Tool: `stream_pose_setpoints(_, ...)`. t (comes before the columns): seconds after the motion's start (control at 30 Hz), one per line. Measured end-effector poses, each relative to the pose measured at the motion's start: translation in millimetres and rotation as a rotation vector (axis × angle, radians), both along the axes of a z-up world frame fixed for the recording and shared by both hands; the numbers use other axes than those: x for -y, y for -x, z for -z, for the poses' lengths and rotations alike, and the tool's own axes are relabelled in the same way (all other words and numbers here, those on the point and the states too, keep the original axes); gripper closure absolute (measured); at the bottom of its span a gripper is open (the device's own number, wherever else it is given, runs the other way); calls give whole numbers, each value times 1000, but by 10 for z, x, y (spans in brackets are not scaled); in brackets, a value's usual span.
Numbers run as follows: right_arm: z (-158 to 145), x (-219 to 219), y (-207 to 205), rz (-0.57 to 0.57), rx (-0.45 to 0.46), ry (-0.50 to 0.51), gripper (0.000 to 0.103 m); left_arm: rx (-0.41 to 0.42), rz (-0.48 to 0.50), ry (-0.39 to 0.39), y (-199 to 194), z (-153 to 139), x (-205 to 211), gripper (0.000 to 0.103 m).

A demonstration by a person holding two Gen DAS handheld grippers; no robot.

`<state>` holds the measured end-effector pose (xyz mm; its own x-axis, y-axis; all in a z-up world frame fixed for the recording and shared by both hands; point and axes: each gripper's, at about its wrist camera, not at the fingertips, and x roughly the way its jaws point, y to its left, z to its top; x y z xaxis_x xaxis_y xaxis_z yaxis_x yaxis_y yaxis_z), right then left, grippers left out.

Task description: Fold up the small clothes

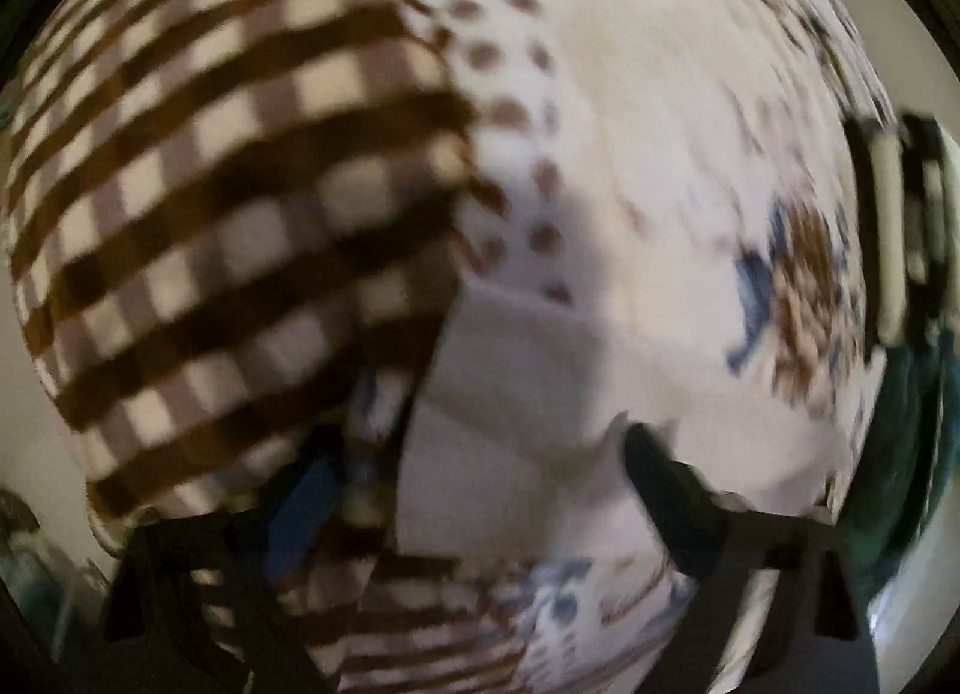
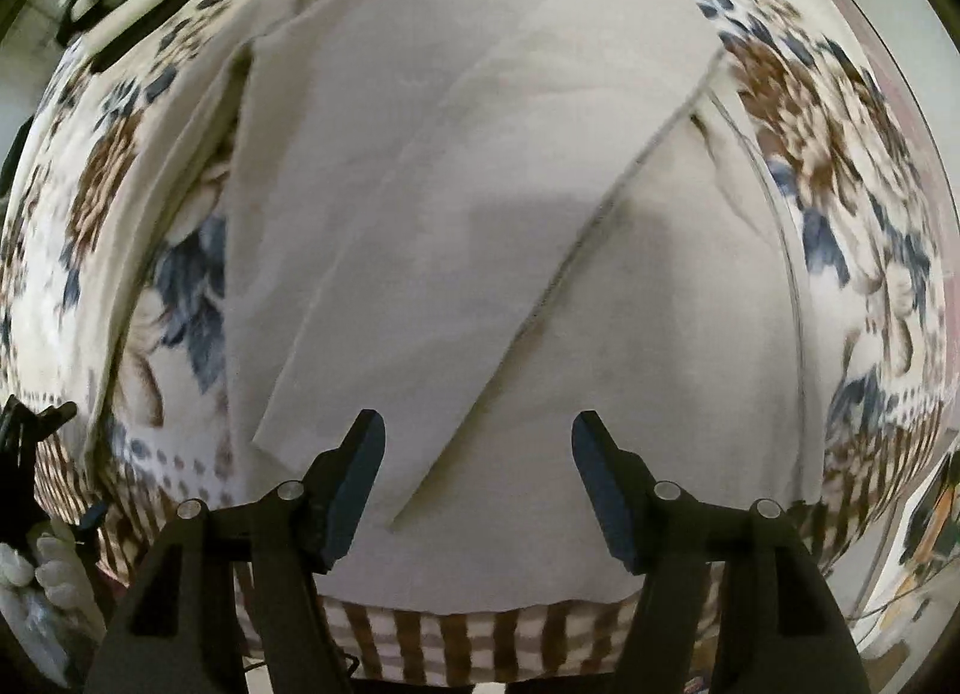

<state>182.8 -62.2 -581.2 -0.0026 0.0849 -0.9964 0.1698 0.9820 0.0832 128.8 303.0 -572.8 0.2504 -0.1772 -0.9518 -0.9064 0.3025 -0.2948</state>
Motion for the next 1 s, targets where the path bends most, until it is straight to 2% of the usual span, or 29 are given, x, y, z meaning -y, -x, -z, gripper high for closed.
stream_pose_setpoints(0.07, -12, 113, -88, 20, -2, 28, 36, -38, -3, -56, 20, -33, 43, 66)
stream_pose_setpoints(0.17, 24, 302, -61, 24, -3, 102, 36, -75, 45, -156, 55, -134, 166, 91)
stream_pose_setpoints(0.23, 17, 357, -49, 14, 0, 145, 36, -75, 61, -201, 126, -196, 219, 95)
stream_pose_setpoints(0.33, 28, 309, -139, -15, 11, 161, 36, -63, 57, -230, 218, -284, 272, 97)
stream_pose_setpoints(0.43, 121, 101, -466, -43, 3, 128, 36, -42, 65, -283, 345, -498, 226, 98)
stream_pose_setpoints(0.57, 79, 126, -555, -69, 23, 100, 36, -4, 129, -391, 401, -892, 385, 103)
stream_pose_setpoints(0.63, 63, 212, -552, -68, 28, 67, 26, 38, 180, -460, 371, -1138, 489, 103)
stream_pose_setpoints(0.67, 74, 144, -578, -64, 28, 56, 19, 59, 208, -485, 218, -1261, 612, 103)
stream_pose_setpoints(0.73, 83, 188, -599, -63, 22, 34, 18, 86, 261, -520, 28, -1433, 867, 103)
stream_pose_setpoints(0.77, 107, 231, -605, -69, 13, 28, 18, 93, 276, -510, -39, -1447, 929, 103)
stream_pose_setpoints(0.83, 133, 319, -608, -62, 0, 12, 18, 155, 245, -321, -36, -1264, 869, 100)
stream_pose_setpoints(0.9, 139, 444, -605, -44, -5, -8, 18, 198, 163, -149, 31, -1001, 809, 96)
stream_pose_setpoints(0.93, 137, 487, -600, -42, -3, -8, 18, 231, 101, -50, 97, -798, 749, 87)
stream_pose_setpoints(1.0, 146, 593, -591, -45, 1, 0, 18, 231, -10, 56, 204, -419, 640, 74)
